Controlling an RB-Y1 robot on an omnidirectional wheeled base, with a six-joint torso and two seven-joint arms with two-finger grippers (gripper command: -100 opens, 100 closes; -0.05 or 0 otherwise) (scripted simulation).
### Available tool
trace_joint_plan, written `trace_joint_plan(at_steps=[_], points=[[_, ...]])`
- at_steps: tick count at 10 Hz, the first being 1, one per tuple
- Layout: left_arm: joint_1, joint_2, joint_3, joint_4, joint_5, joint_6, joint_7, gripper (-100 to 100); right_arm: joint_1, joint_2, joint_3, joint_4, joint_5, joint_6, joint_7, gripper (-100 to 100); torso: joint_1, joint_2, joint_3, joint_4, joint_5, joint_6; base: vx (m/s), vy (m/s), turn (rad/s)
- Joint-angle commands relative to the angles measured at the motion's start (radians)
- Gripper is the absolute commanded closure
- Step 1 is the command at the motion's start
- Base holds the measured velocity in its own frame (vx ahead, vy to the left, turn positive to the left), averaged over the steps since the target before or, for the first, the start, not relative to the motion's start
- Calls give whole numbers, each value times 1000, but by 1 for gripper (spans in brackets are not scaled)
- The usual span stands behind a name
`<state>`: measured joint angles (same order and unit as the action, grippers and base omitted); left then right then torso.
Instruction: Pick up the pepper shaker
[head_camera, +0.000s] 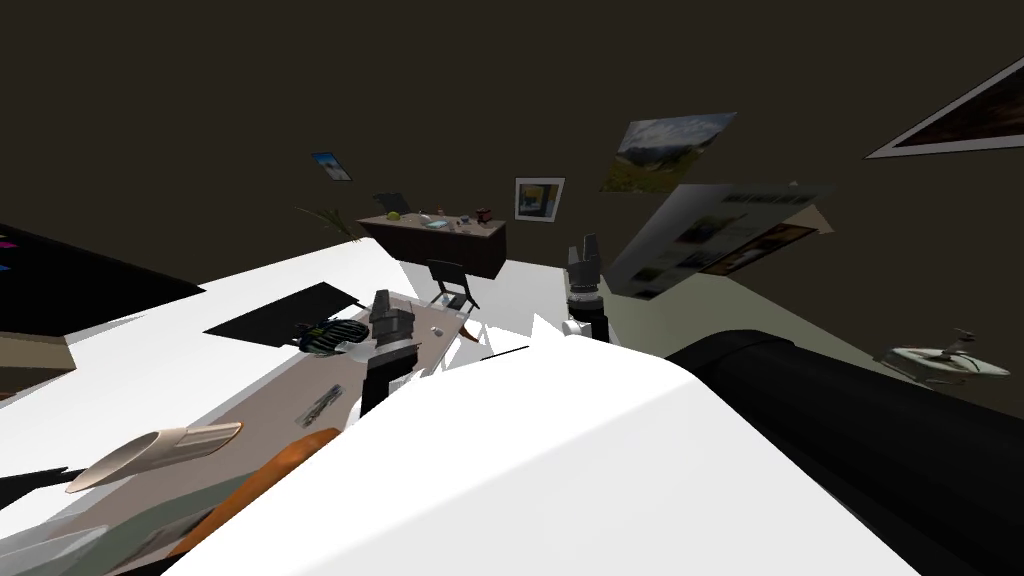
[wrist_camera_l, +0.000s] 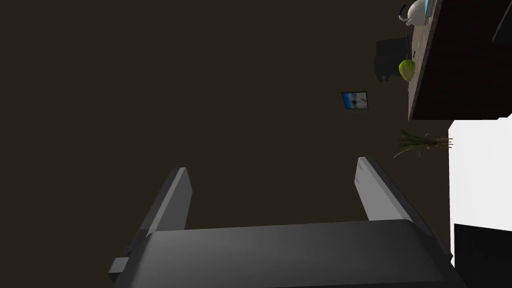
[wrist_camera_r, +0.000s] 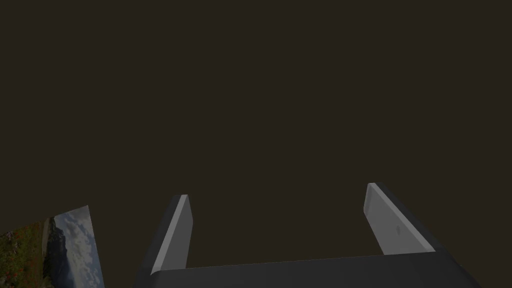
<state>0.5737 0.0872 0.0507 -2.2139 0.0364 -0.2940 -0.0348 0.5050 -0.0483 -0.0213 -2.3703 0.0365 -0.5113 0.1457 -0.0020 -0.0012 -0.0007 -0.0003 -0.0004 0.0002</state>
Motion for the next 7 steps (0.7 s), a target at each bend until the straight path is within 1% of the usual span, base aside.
trace_joint_plan(at_steps=[1,6,7], points=[[24,21,-5,42,-24,34,-21,-100,0,0,0,0,0,0,0,0,0,0,0,0,0,0,28,-39,-115],[96,63,-8,169,-89,128,-70,-100,0,0,0,0,0,0,0,0,0,-2,-1,0,0,0,46,-29,-113],[96,63,-8,169,-89,128,-70,-100,0,0,0,0,0,0,0,0,1,-3,-2,-1,0,0,46,-14,-10]])
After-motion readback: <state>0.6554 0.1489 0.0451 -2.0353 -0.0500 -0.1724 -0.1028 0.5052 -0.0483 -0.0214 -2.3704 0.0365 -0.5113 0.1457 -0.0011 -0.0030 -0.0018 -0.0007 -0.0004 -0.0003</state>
